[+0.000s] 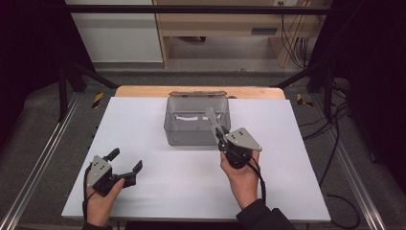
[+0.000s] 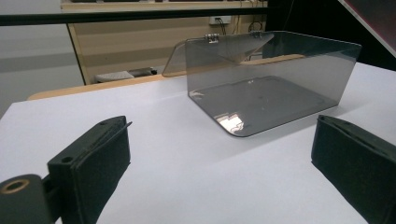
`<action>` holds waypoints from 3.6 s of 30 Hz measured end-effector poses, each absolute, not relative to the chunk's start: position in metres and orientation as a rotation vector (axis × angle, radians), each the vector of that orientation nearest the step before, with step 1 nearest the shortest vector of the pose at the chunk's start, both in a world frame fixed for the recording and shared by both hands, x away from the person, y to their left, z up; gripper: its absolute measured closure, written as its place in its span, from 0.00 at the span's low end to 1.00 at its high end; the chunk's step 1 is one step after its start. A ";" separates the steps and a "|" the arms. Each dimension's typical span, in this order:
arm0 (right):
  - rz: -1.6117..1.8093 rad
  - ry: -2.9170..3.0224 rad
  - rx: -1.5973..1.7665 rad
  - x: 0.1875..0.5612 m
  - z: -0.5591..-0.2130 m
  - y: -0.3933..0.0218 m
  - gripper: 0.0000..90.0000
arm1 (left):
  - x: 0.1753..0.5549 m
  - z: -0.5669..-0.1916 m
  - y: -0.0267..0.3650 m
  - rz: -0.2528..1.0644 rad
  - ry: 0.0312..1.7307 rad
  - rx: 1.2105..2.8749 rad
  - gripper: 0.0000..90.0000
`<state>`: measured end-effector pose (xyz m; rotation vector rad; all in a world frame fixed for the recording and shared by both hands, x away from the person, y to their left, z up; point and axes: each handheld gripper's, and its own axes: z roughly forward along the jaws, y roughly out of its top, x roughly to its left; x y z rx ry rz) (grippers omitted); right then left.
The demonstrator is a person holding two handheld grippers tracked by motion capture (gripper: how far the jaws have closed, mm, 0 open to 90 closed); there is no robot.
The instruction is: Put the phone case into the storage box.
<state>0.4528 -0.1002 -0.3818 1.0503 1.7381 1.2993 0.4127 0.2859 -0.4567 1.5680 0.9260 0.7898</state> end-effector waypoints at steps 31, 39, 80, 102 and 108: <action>1.341 1.764 1.272 0.517 -0.343 -0.103 0.90 | 0.415 -0.458 0.304 0.792 0.955 1.507 0.03; 1.331 1.757 1.298 0.536 -0.339 -0.102 0.90 | 0.415 -0.459 0.305 0.781 0.957 1.500 0.03; 1.352 1.660 1.342 0.563 -0.337 -0.099 0.89 | 0.416 -0.459 0.310 0.756 0.934 1.487 0.03; 1.328 1.610 1.308 0.567 -0.341 -0.096 0.90 | 0.416 -0.459 0.309 0.743 0.919 1.491 0.03; 1.320 1.590 1.307 0.568 -0.342 -0.096 0.90 | 0.416 -0.459 0.309 0.744 0.916 1.490 0.03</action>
